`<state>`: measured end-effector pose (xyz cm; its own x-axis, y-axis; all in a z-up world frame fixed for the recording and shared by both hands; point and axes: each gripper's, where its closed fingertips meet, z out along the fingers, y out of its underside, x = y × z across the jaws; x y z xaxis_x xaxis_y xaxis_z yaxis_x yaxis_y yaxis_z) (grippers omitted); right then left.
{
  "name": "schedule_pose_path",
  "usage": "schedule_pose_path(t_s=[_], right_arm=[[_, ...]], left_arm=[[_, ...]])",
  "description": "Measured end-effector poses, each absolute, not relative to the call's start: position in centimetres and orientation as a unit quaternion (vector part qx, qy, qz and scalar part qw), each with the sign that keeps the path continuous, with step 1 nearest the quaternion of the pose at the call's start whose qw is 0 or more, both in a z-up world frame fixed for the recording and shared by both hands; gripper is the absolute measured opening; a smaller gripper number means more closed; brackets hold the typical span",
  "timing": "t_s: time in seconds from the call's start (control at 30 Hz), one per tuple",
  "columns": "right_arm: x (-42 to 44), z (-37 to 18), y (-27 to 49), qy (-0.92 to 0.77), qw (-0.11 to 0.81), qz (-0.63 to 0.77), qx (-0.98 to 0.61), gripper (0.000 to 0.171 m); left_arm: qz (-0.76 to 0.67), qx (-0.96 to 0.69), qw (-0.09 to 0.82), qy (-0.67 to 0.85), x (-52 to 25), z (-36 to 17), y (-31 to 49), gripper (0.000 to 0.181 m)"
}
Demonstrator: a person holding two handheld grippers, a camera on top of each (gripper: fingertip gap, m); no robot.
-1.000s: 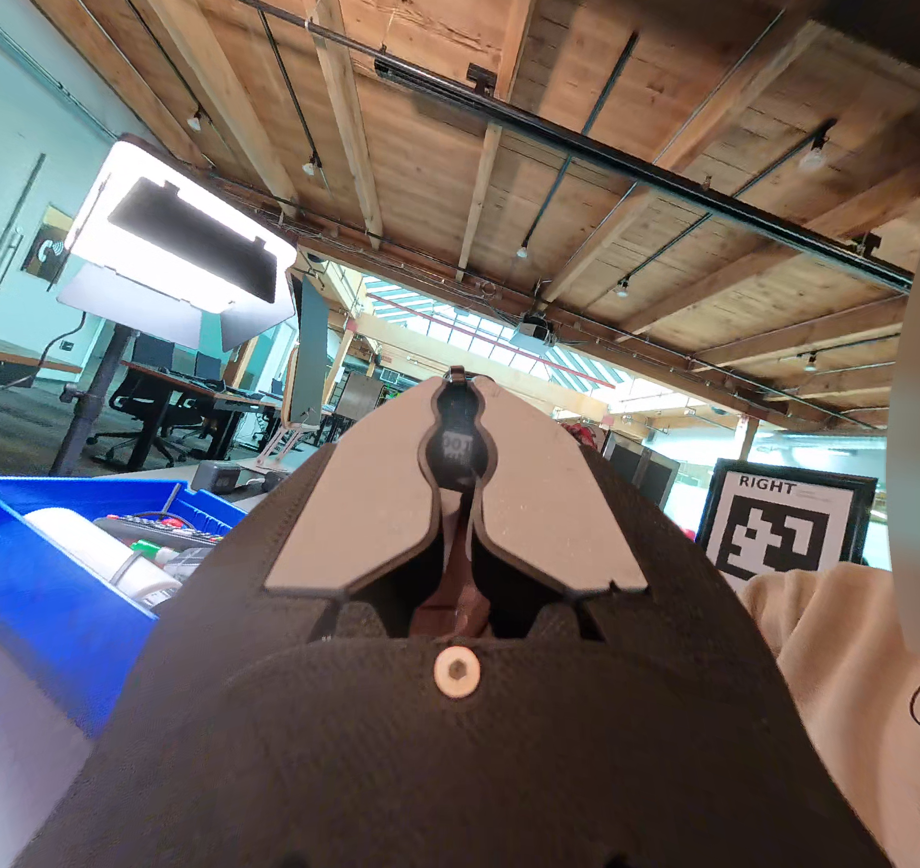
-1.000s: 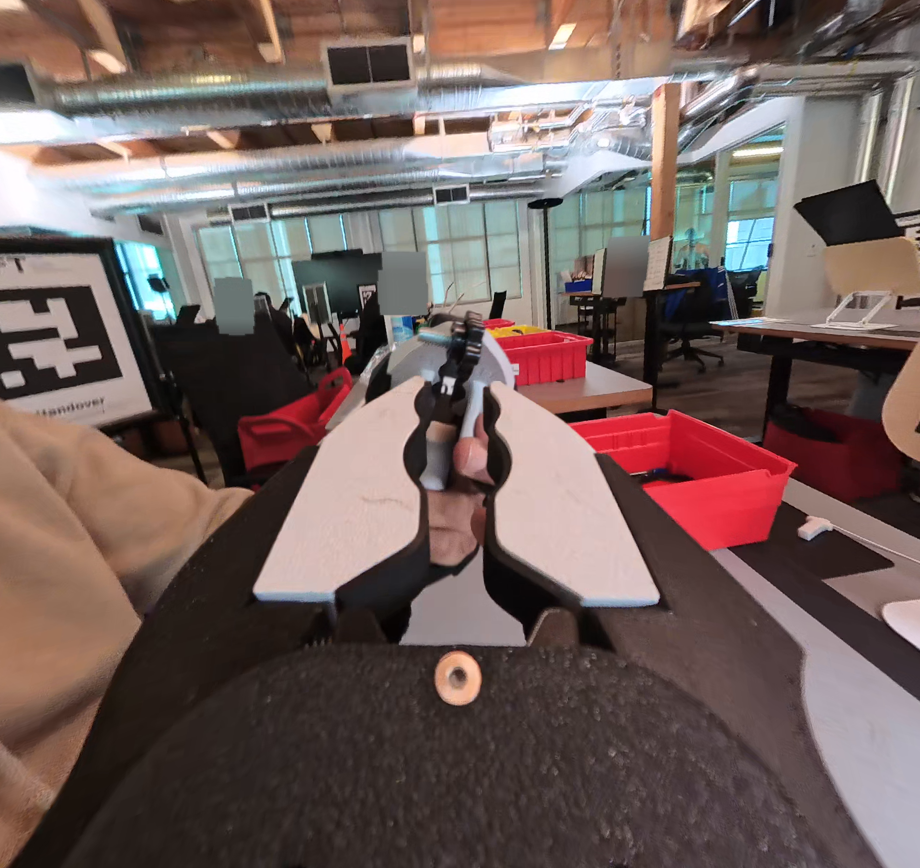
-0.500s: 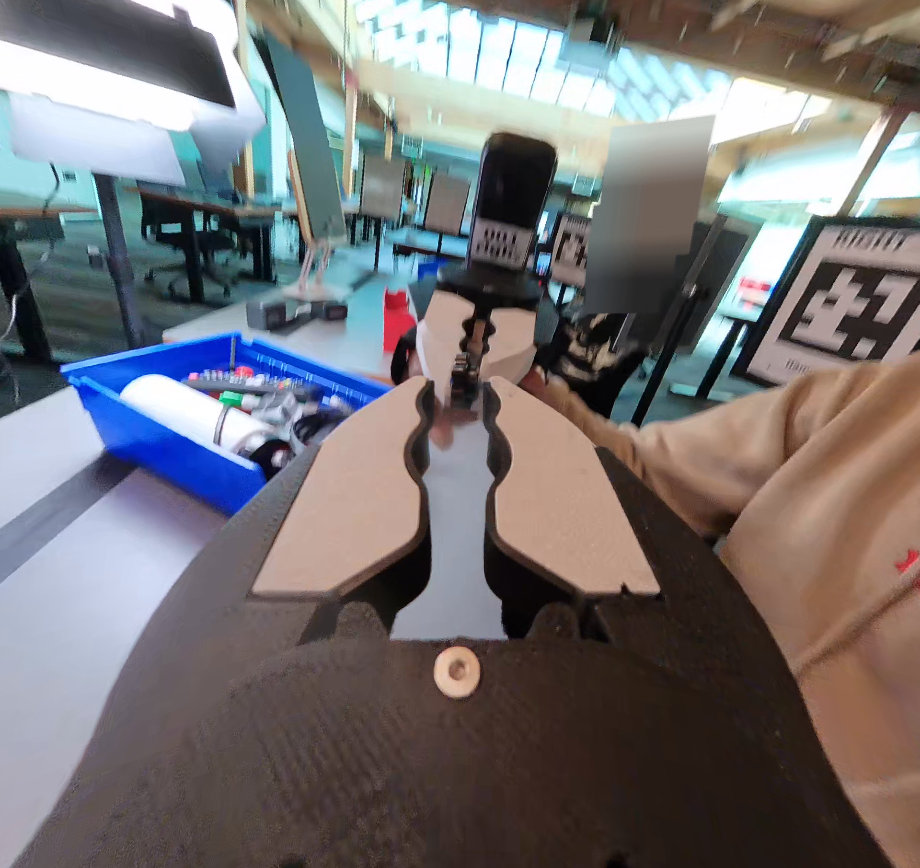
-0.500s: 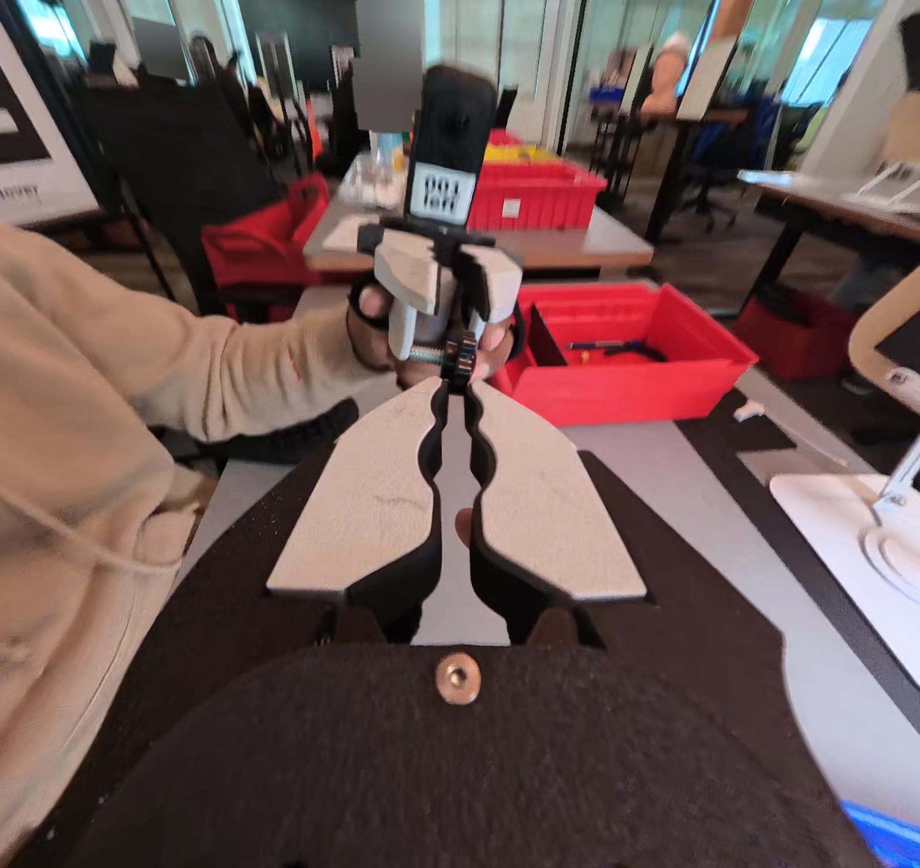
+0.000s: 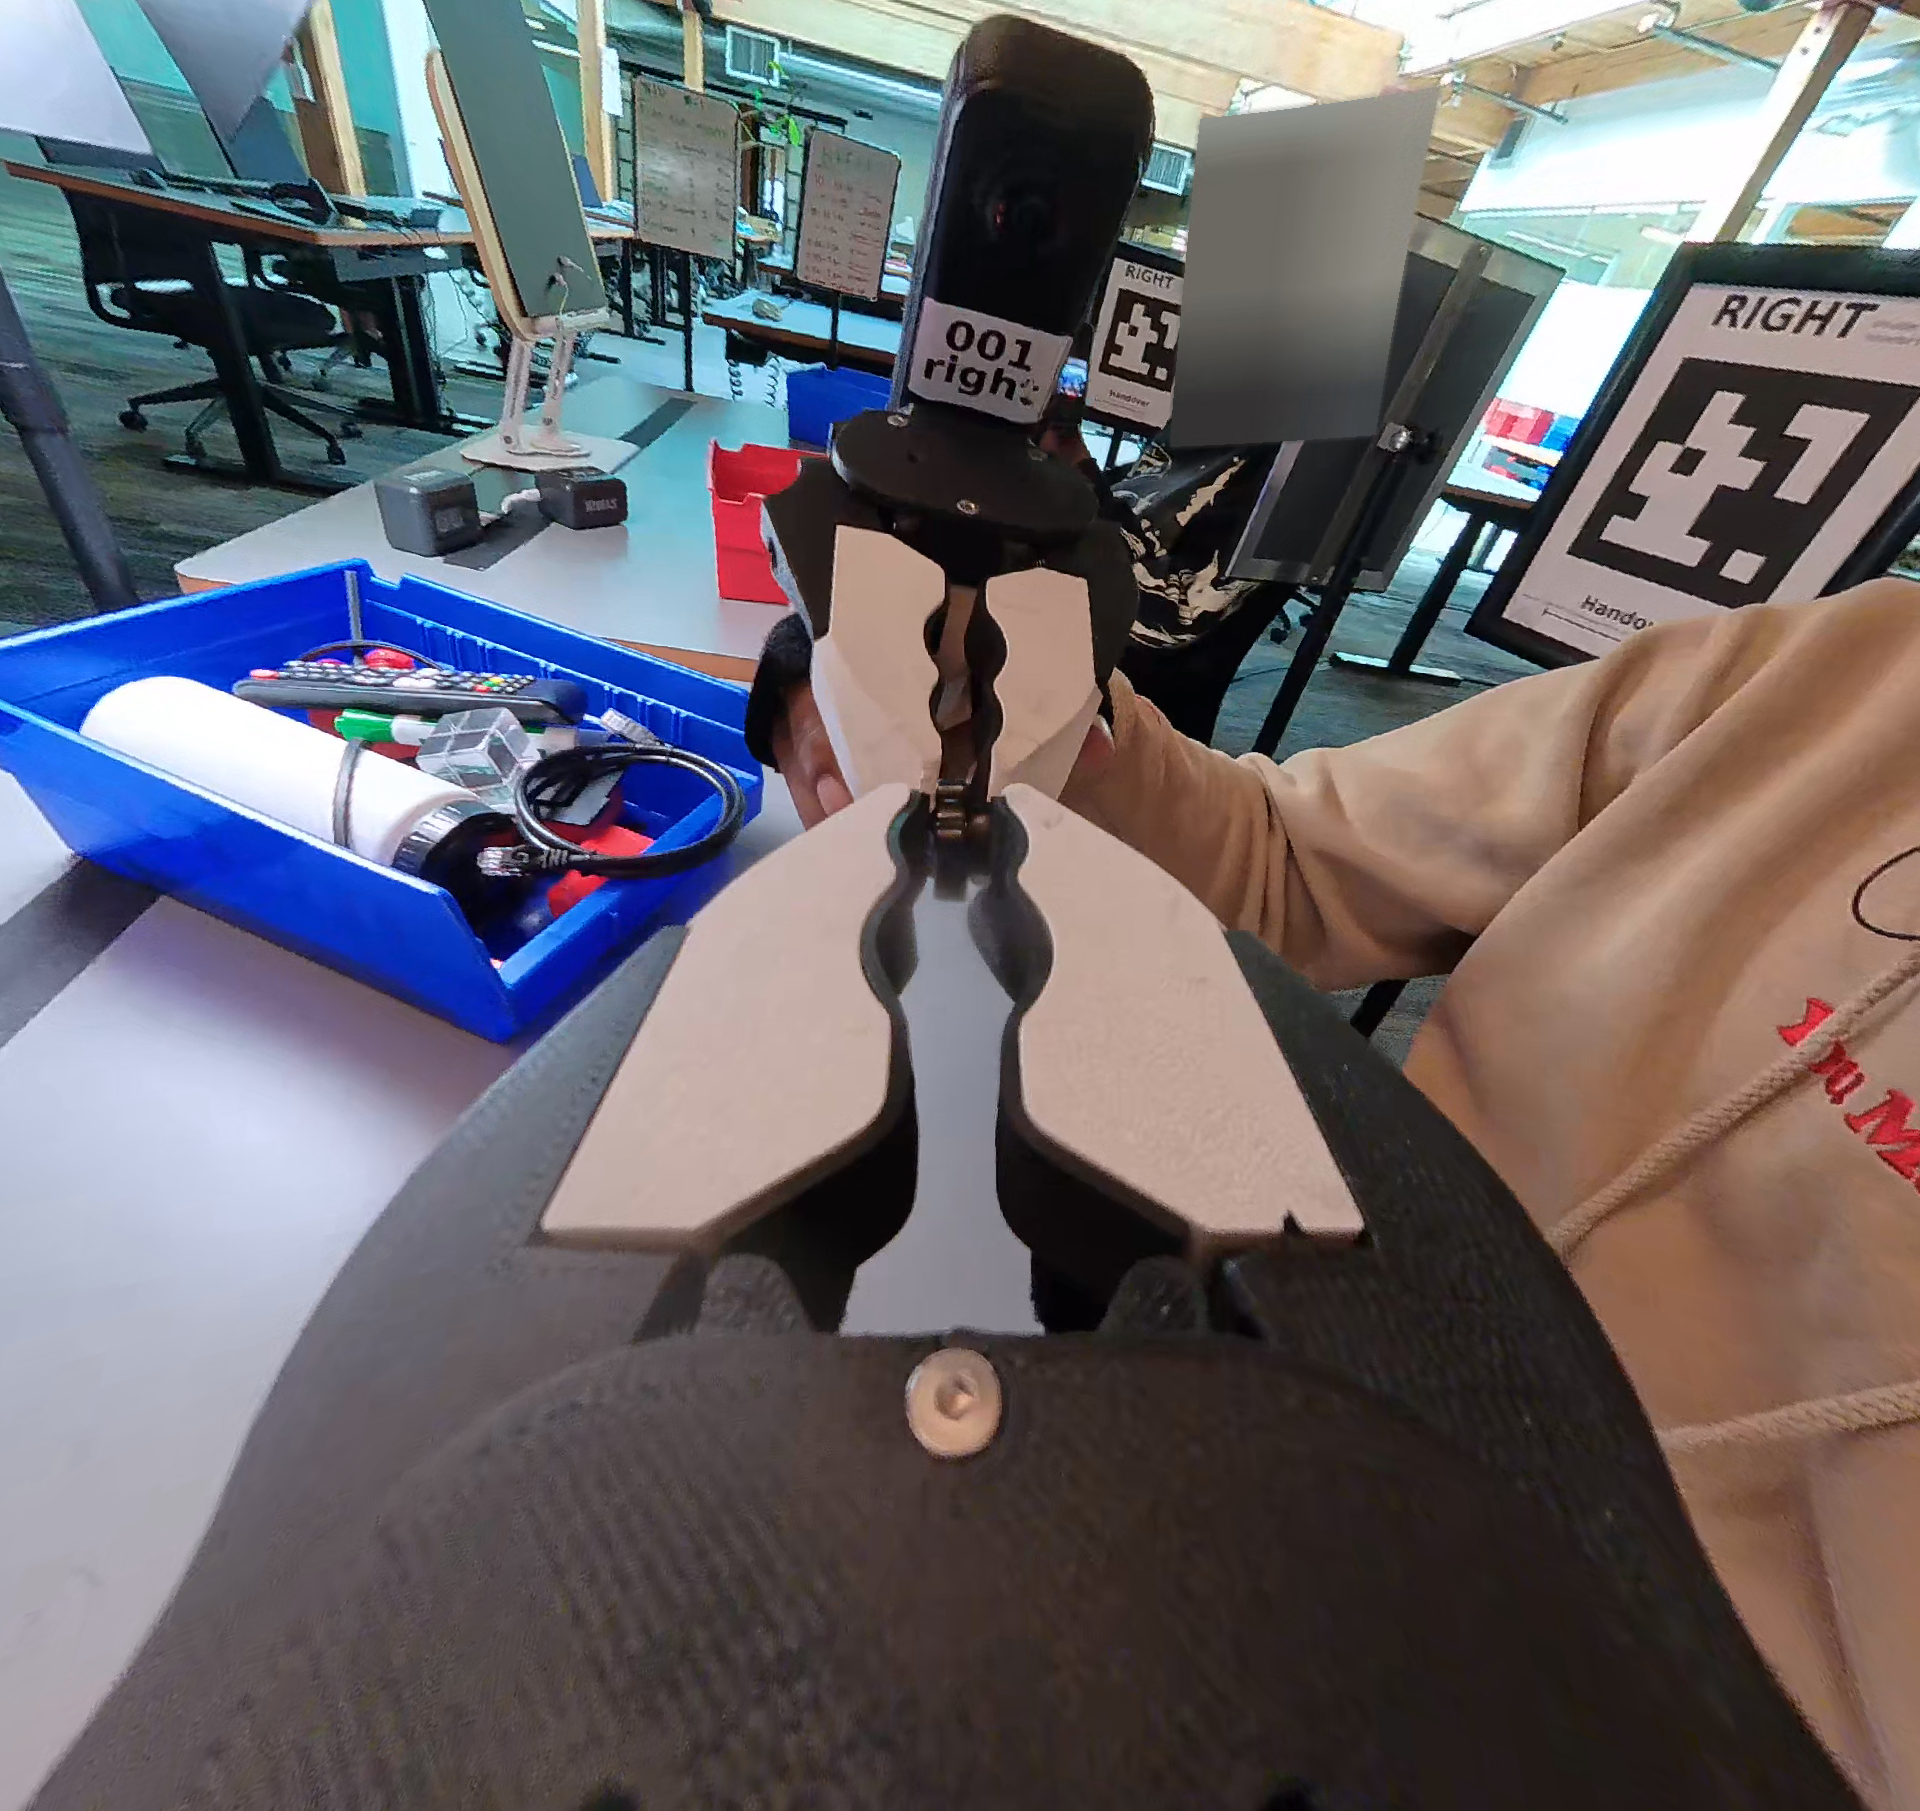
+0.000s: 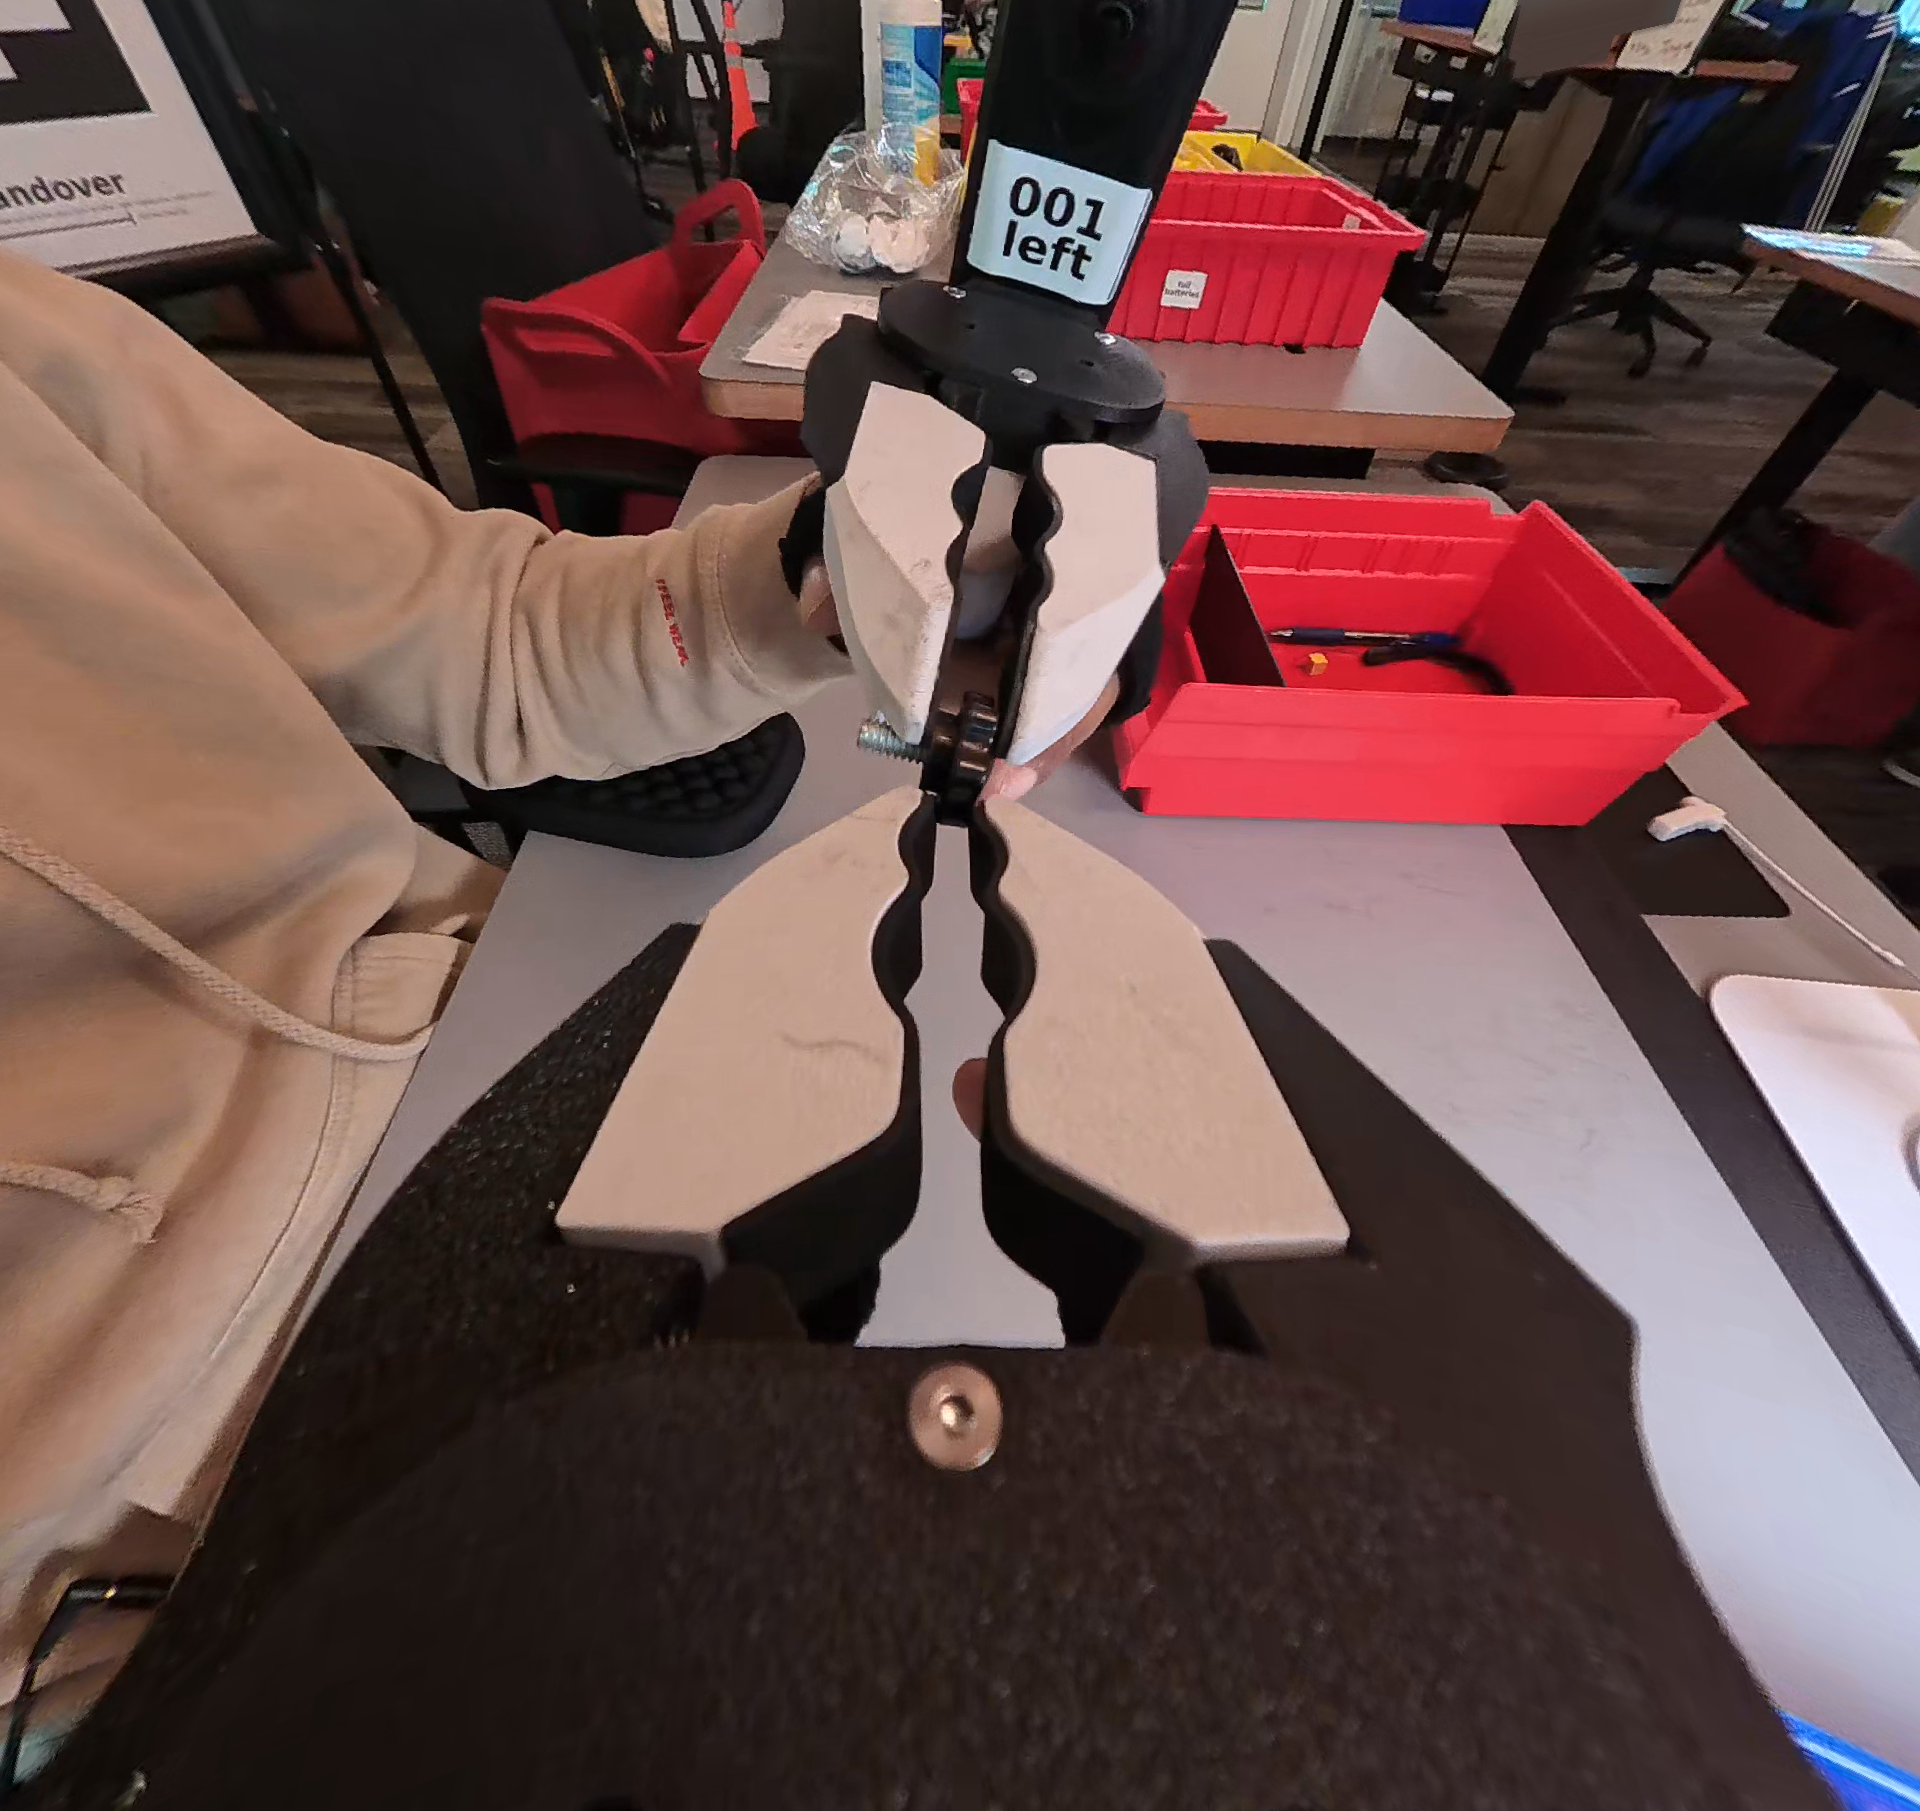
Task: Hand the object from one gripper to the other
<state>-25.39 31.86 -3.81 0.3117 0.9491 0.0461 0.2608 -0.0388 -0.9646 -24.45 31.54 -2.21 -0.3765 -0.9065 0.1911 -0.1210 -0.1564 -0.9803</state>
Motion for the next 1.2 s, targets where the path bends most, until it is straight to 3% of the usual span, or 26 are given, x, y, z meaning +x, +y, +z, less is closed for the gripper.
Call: schedule_pose_path(t_s=[0.13,0.33,0.47,0.57,0.9,1.2], right_arm=[[-25.2,-2.5,32.4,-0.454,0.544,0.346,-0.615,0.006],[-25.9,-0.6,33.7,-0.395,0.615,0.376,-0.570,0.024],[-26.7,1.0,33.9,-0.336,0.659,0.419,-0.527,0.021],[-26.2,1.8,34.0,-0.308,0.676,0.432,-0.511,0.009],[-25.4,1.5,31.6,-0.404,0.614,0.421,-0.532,0.008],[-26.6,0.3,30.6,-0.445,0.586,0.414,-0.536,0.006]], left_arm=[[-0.632,-0.446,0.347,0.530,-24.7,-0.8,32.3,0.011],[-0.717,-0.396,0.405,0.406,-25.9,2.9,34.1,0.010],[-0.752,-0.376,0.410,0.354,-25.6,3.2,34.2,0.011],[-0.761,-0.367,0.408,0.345,-25.3,3.1,33.8,0.011],[-0.708,-0.373,0.396,0.450,-25.9,2.8,32.2,0.016],[-0.686,-0.377,0.366,0.504,-26.1,1.9,30.9,0.010]])
